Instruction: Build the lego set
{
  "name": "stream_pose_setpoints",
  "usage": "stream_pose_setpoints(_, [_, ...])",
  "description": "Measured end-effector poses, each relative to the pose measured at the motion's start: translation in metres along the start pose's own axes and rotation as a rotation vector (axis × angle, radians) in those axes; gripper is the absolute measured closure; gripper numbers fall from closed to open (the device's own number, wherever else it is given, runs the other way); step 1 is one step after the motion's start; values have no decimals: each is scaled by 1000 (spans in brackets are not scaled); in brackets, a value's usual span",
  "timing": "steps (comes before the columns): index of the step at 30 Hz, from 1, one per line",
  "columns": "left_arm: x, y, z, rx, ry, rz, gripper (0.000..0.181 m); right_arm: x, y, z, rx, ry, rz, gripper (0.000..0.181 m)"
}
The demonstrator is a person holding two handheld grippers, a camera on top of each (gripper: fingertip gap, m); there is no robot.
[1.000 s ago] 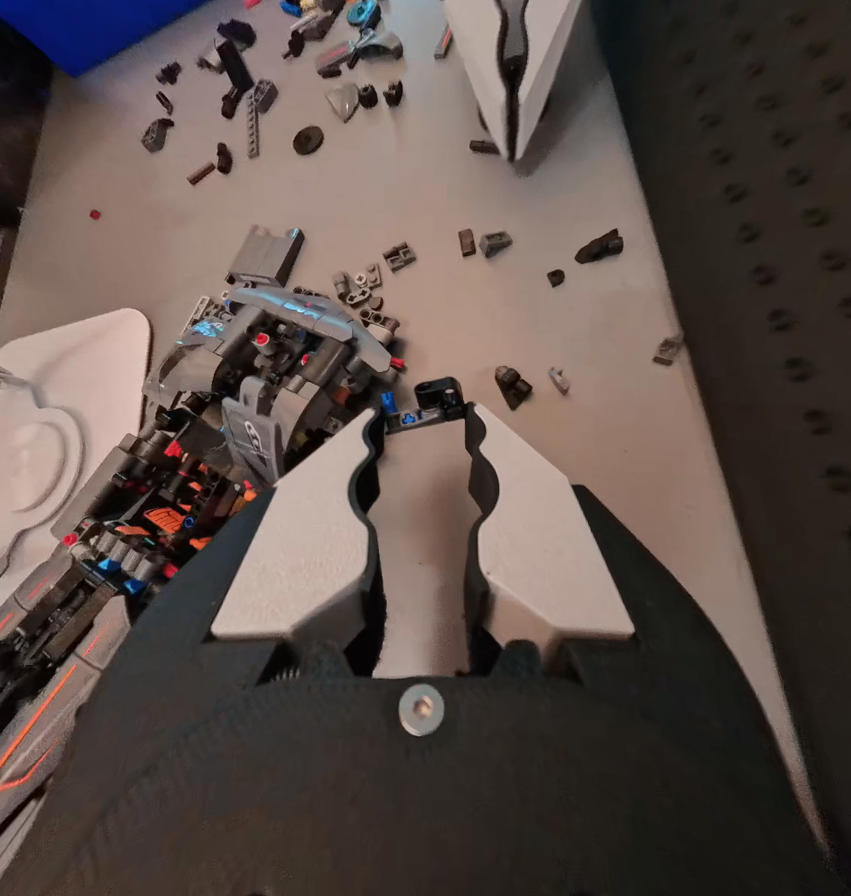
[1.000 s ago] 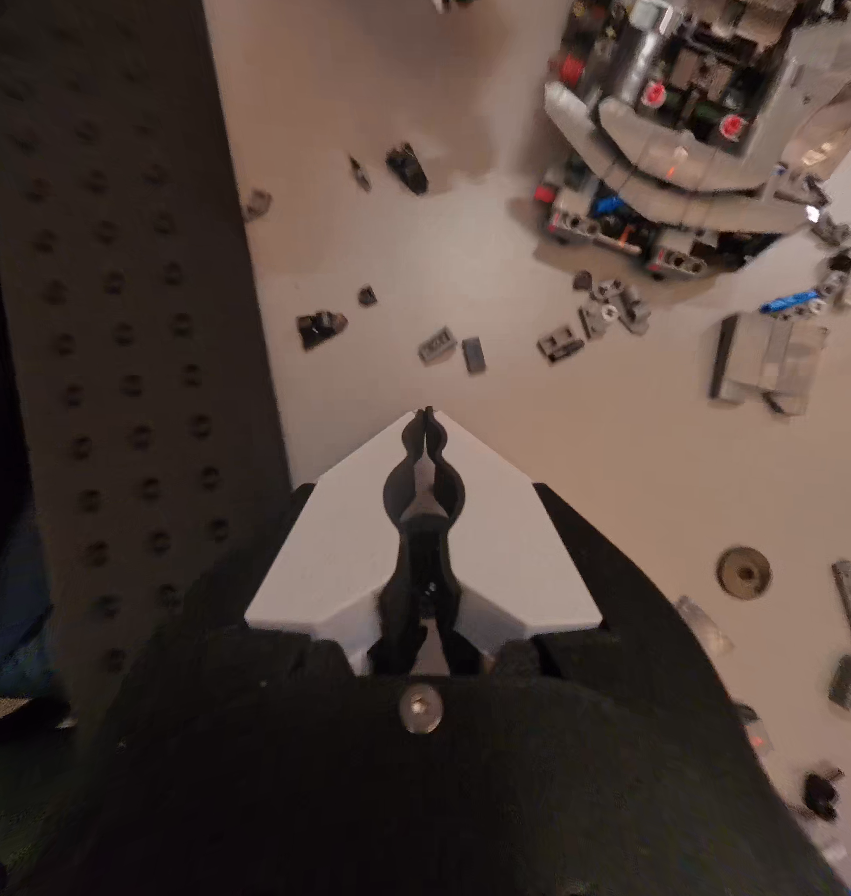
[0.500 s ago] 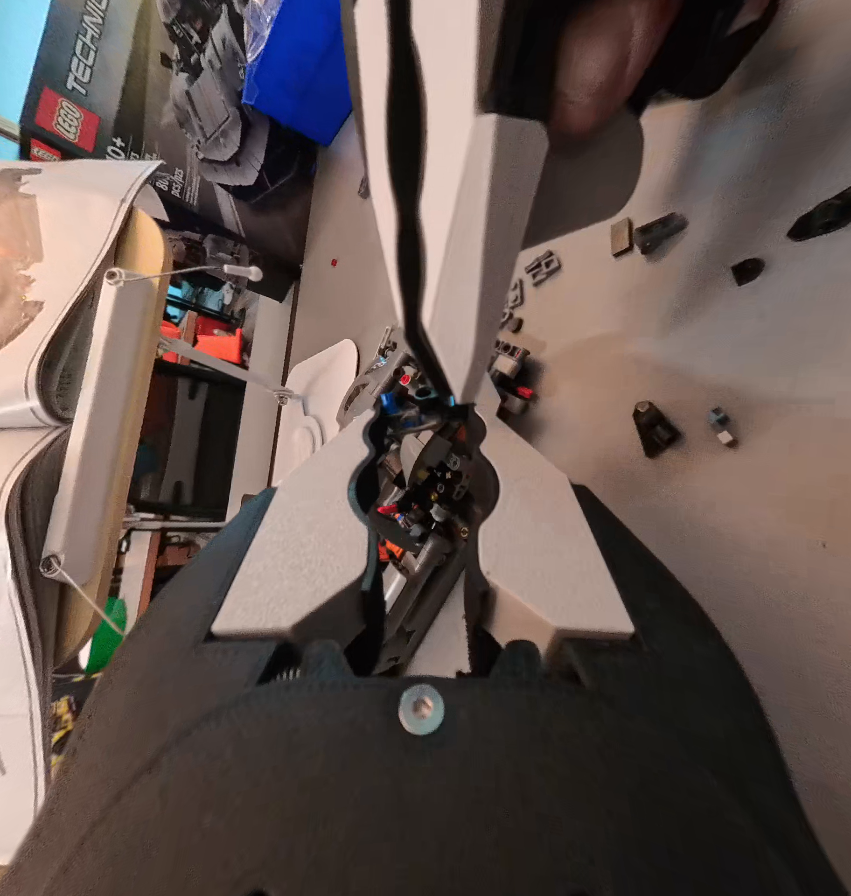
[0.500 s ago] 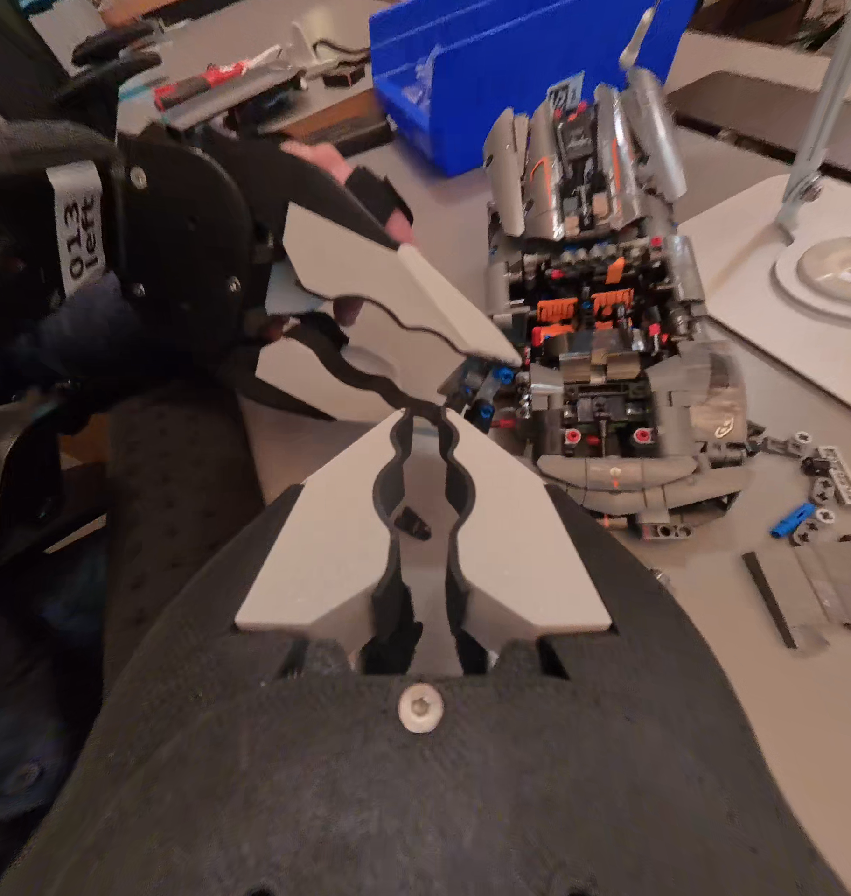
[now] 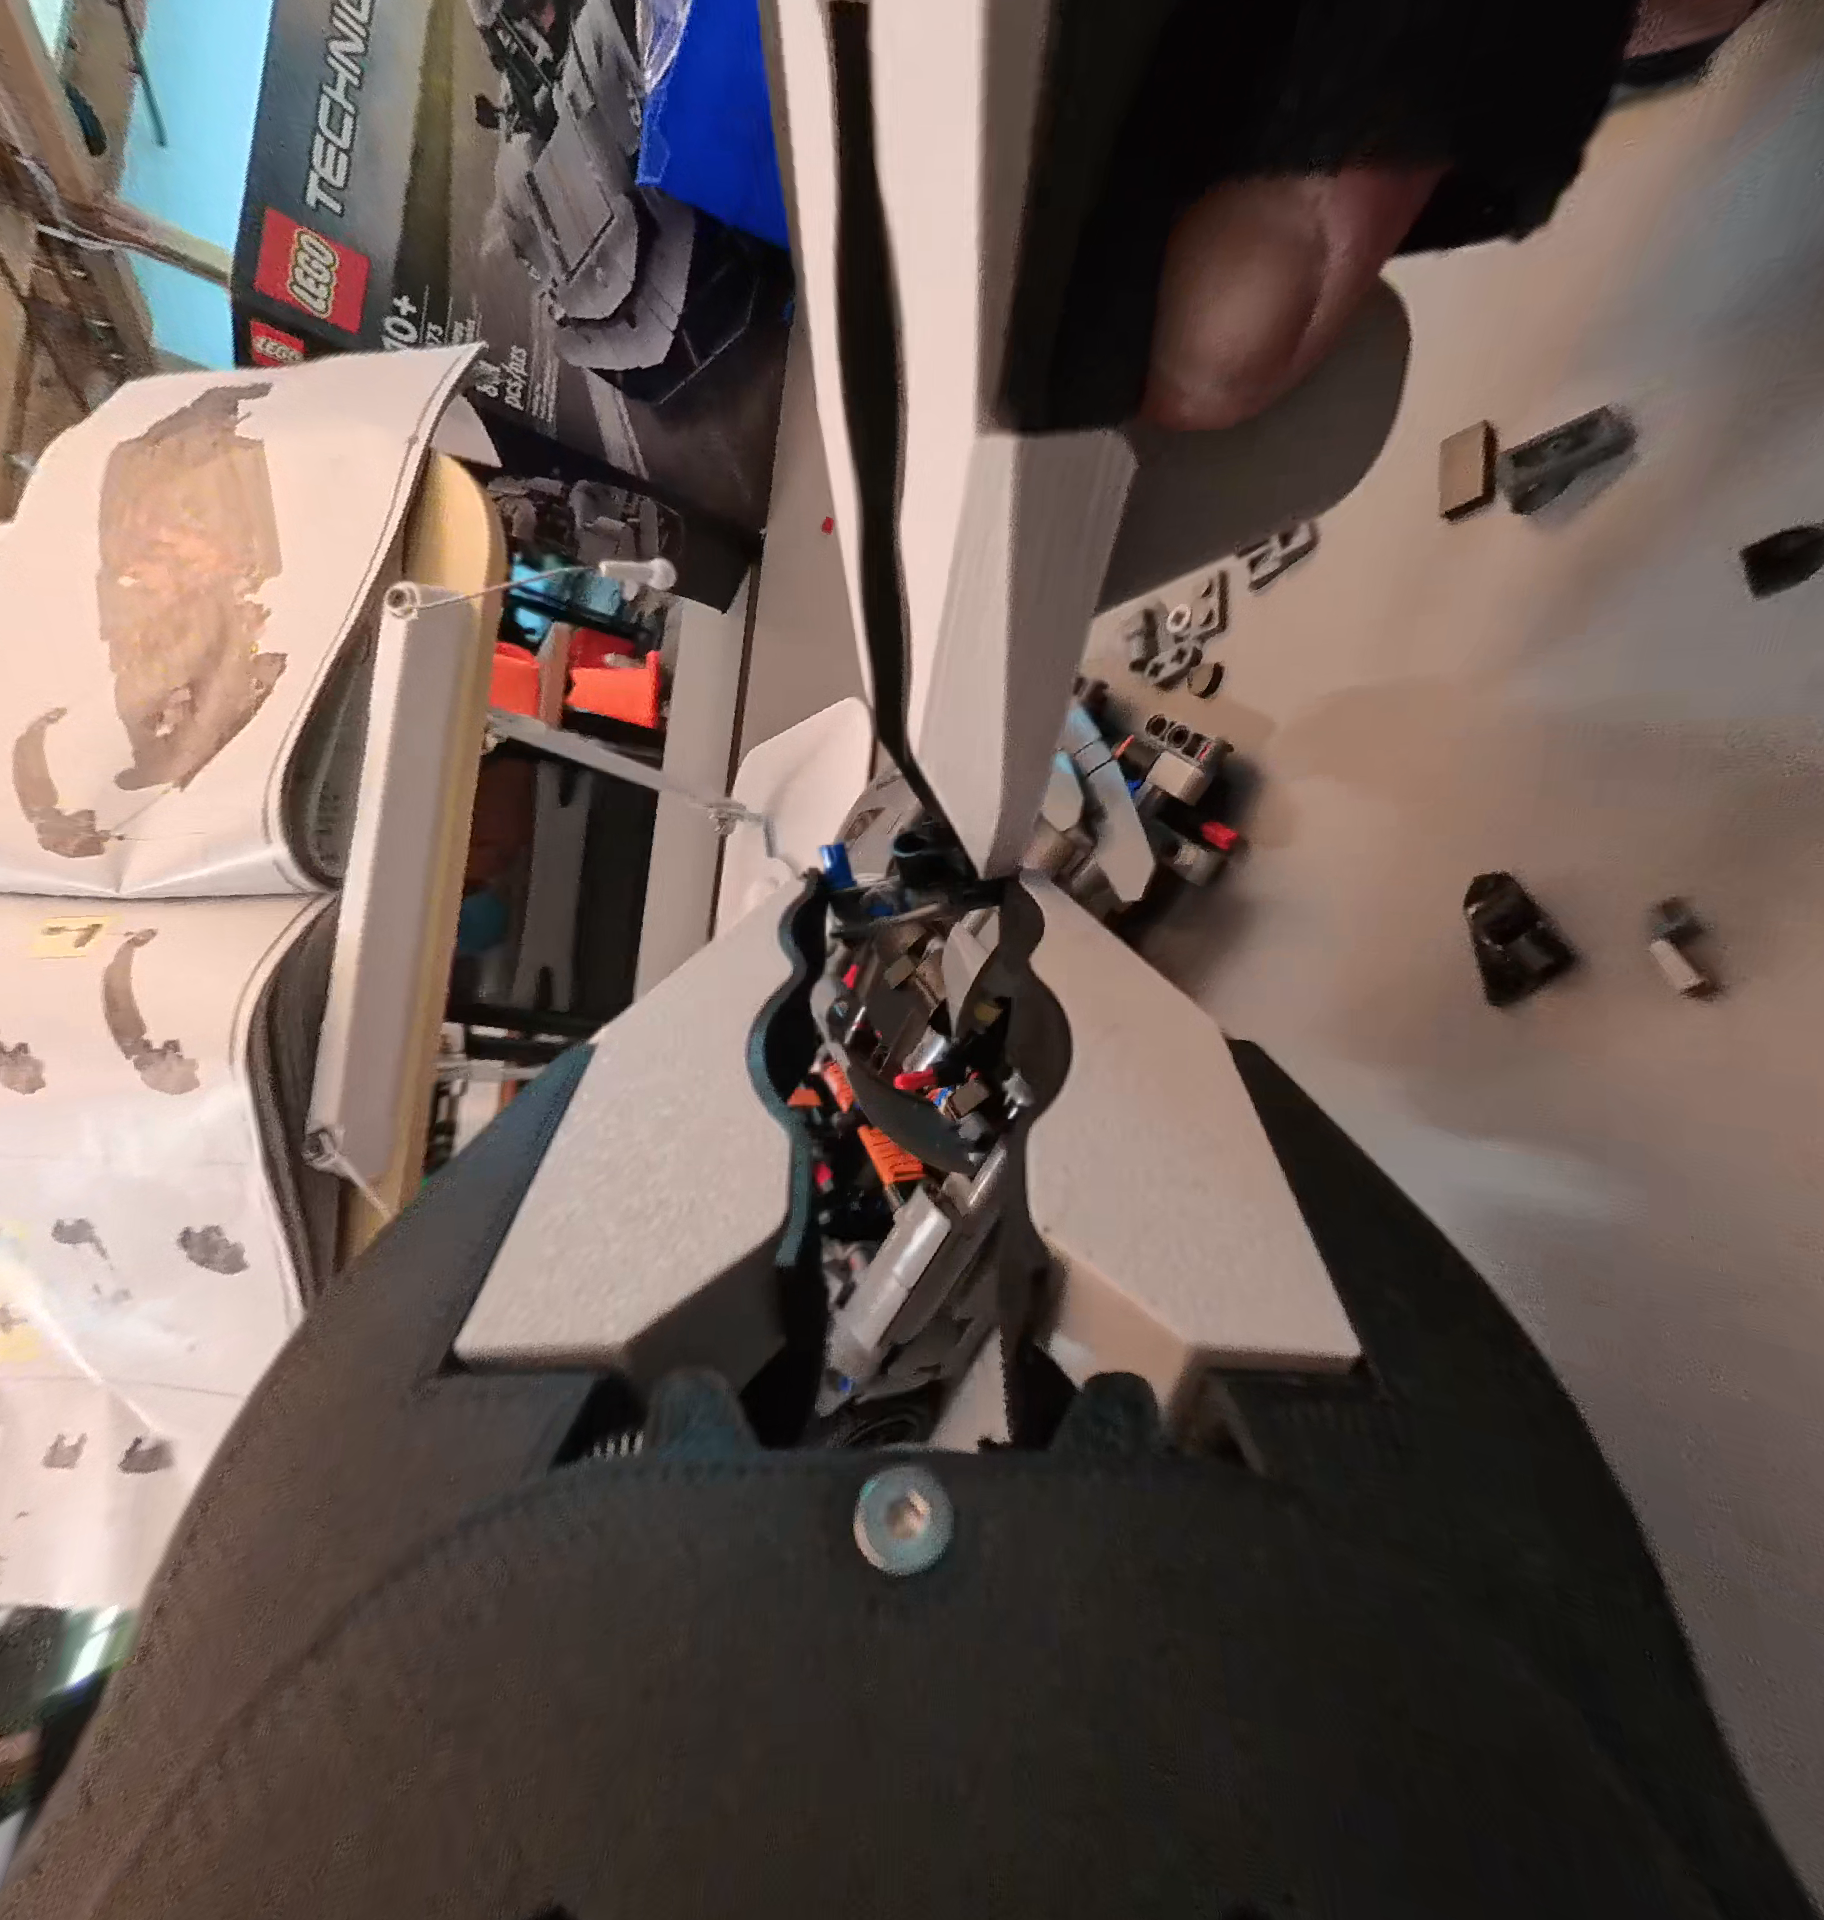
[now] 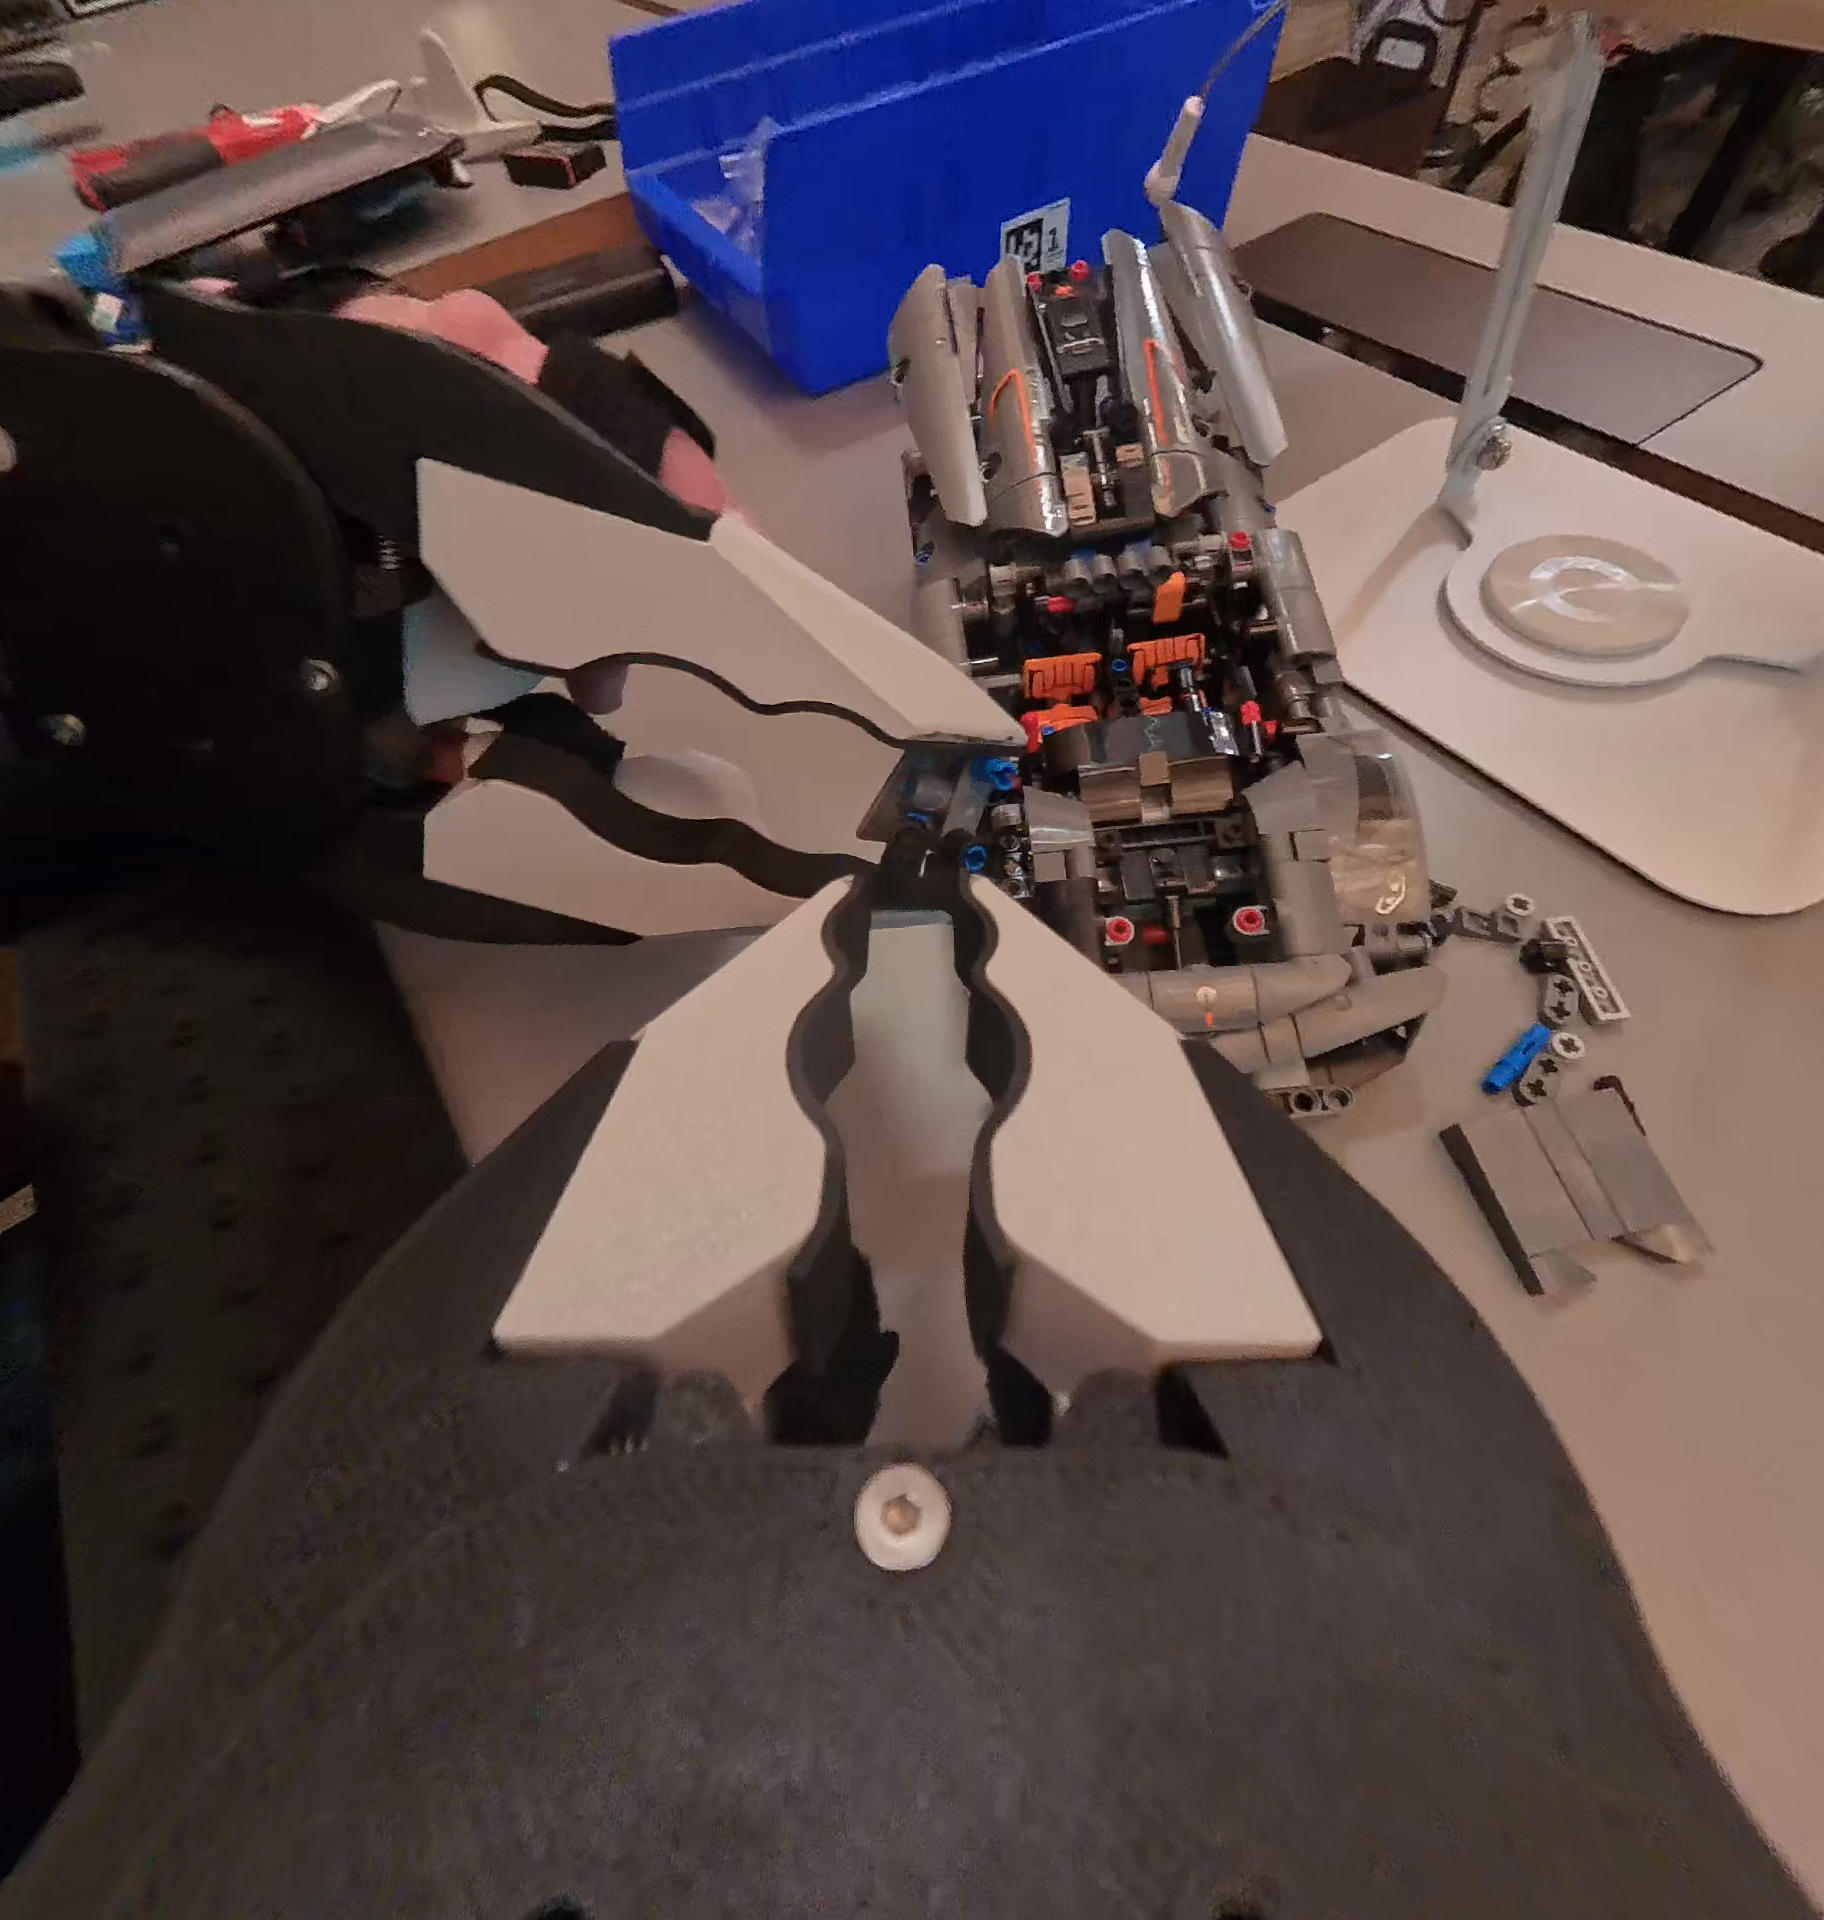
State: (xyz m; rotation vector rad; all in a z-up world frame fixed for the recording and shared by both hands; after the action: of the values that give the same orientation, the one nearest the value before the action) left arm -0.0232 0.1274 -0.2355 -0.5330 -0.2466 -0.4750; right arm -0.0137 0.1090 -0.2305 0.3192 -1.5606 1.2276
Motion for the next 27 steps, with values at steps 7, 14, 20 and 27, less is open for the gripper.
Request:
stream_pose_setpoints(7, [0, -2, 5, 91, 91, 69, 152, 4, 0, 0, 0, 46, -26, 168])
stream_pose_setpoints(14, [7, -4, 4, 111, 111, 79, 151, 3, 0, -7, -30, 66, -25, 168])
stream_pose_setpoints(20, [12, -9, 11, 134, 79, 22, 151, 9, -8, -5, -87, -33, -58, 169])
stream_pose_setpoints(27, [5, -20, 22, -113, -229, -158, 146, 21, -25, -6, -261, -280, -87, 169])
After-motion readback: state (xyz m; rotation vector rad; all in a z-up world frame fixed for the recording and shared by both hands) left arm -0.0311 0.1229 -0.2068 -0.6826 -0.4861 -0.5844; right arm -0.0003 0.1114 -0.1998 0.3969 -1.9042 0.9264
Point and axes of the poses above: each gripper's, where its closed fingertips meet, y out along the fingers, x out of its top, z = x × y across the jaws, the point moved 1 cm from there along -y, back along the fingers, and after that the axes turned 6 degrees about z, right-handed, at the moved point
